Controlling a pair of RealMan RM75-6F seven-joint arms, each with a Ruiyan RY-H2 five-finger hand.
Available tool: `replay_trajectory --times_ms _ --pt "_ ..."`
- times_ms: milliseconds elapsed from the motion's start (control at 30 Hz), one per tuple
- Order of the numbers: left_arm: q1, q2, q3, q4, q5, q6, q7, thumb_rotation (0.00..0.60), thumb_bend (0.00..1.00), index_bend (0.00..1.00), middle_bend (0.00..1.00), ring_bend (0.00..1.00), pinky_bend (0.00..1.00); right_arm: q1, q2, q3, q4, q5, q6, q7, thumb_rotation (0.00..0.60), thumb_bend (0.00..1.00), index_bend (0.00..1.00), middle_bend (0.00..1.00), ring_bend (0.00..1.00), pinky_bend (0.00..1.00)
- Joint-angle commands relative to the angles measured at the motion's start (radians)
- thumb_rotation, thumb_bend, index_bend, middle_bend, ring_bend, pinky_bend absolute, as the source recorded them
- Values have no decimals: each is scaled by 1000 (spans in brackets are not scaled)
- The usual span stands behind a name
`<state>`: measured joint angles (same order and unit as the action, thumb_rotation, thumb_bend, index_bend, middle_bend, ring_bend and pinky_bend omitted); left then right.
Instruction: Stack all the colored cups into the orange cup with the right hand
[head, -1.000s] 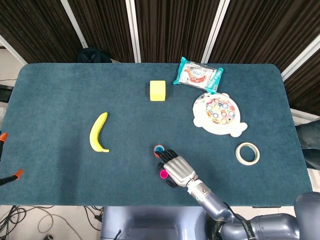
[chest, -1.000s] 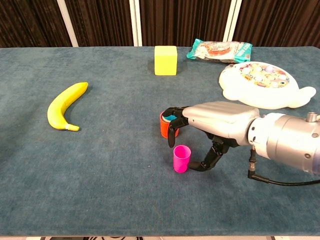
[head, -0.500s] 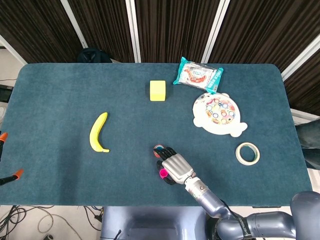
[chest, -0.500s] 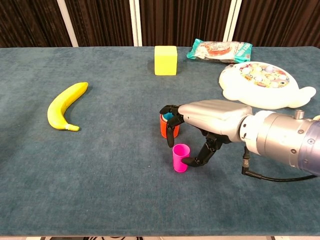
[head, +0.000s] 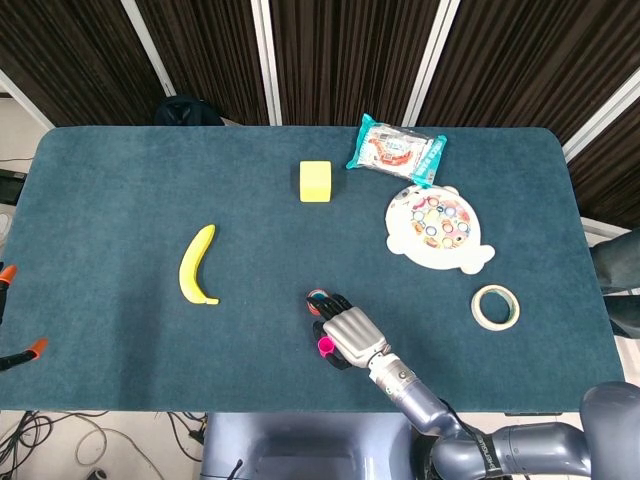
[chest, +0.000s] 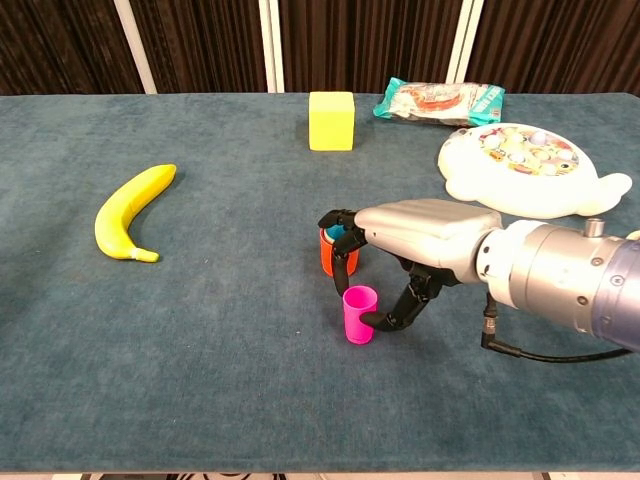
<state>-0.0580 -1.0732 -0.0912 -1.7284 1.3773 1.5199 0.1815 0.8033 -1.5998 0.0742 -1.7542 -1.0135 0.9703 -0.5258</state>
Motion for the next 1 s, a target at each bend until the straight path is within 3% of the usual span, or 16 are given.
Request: replay_trajectory --times_ms 33,500,767,1000 --pt "-1 0 1 0 1 -1 1 600 0 0 0 0 39 0 2 1 -2 -1 1 0 600 440 483 0 95 98" --pt "0 -2 1 -1 1 0 3 600 0 0 0 0 39 5 41 22 -46 -14 9 1 600 440 494 0 96 98" --pt "1 0 0 -2 0 3 -1 600 0 0 0 0 39 32 116 95 -94 34 19 -16 600 440 498 0 96 98" --pt "2 0 2 -4 4 4 1 600 0 0 0 0 39 87 171 164 -118 142 -12 -38 600 440 498 0 96 100"
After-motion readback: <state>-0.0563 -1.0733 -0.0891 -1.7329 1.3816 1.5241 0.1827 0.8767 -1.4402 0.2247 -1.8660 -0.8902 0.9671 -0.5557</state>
